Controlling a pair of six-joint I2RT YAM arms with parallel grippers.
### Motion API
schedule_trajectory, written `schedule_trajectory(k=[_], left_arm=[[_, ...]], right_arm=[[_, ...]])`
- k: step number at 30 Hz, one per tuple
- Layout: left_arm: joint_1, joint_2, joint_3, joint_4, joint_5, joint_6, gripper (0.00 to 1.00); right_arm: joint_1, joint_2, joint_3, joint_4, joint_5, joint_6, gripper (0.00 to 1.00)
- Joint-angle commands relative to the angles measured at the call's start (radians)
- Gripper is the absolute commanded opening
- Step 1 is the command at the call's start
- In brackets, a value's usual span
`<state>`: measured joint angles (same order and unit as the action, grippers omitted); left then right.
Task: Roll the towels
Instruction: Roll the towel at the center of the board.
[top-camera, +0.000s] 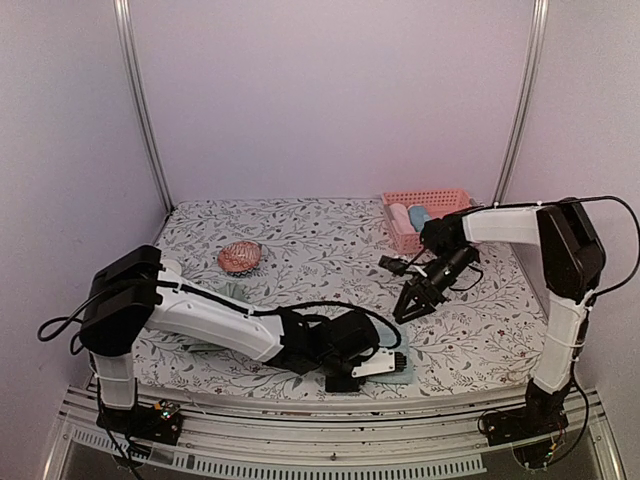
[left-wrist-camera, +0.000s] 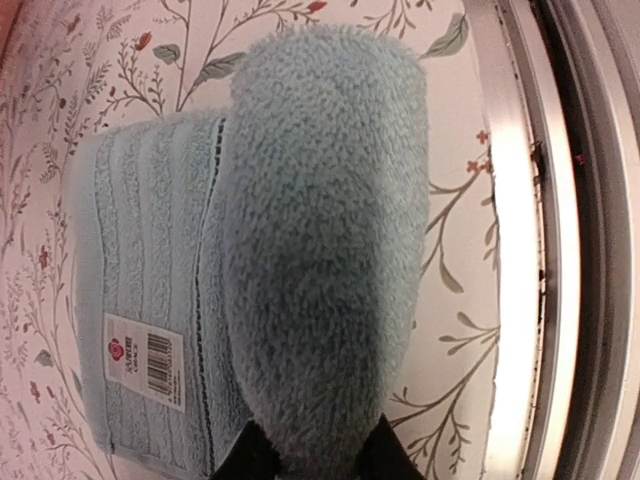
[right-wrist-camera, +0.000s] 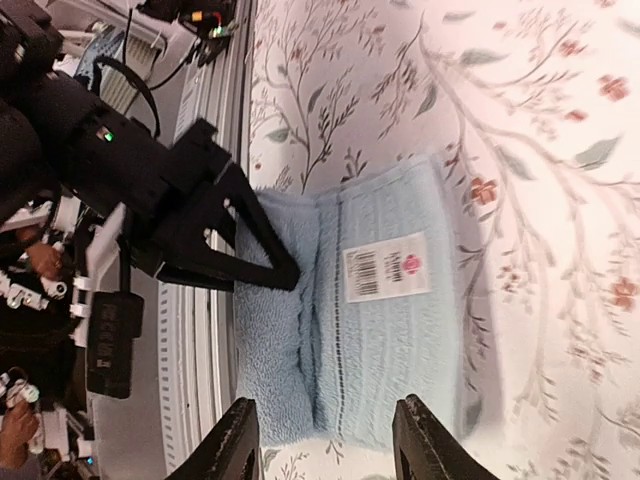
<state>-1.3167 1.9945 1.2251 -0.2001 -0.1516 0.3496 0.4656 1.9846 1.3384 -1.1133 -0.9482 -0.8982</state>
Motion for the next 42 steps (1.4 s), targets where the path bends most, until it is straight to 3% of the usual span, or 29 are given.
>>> schedule_trajectory(k=[1,8,12,18,21,25,34,37,40,42], left_arm=[[0.026,0.104,0.072,-0.28,0.242,-0.122,0.17],[0.123,0.218,0.236,-0.403,0.5,-0.206,0.18],[0.185,0.314,0.359,-0.531,0.652,-0.224,0.18],[0.233,0.421,0.507,-0.64,0.764,-0.247,0.18],[0.258,0.448,0.535,-0.648,0.822,-0.27,0.17],[0.276,0.462,0.539,-0.64,0.843,-0.284,0.18],[0.301,0.463,0.519,-0.604,0.864,-0.304,0.23],[0.305,0.456,0.513,-0.597,0.861,-0.302,0.23],[0.312,0.433,0.495,-0.56,0.827,-0.32,0.24],[0.318,0.379,0.429,-0.483,0.754,-0.348,0.32]], right_arm=[[-0.081,-0.2,-0.001,0.079,0.023,0.099,0.47],[-0.098,-0.583,-0.208,0.308,0.142,0.199,0.45],[-0.079,-0.736,-0.308,0.329,0.16,0.18,0.41],[0.216,-0.849,-0.488,0.341,0.418,0.109,0.4],[0.348,-0.873,-0.578,0.428,0.593,0.123,0.5],[0.444,-0.842,-0.614,0.535,0.697,0.11,0.59],[0.511,-0.618,-0.62,0.735,0.807,0.087,0.61],[0.513,-0.565,-0.619,0.767,0.818,0.095,0.58],[0.512,-0.519,-0.637,0.786,0.81,0.097,0.44],[0.51,-0.489,-0.649,0.778,0.788,0.1,0.35]])
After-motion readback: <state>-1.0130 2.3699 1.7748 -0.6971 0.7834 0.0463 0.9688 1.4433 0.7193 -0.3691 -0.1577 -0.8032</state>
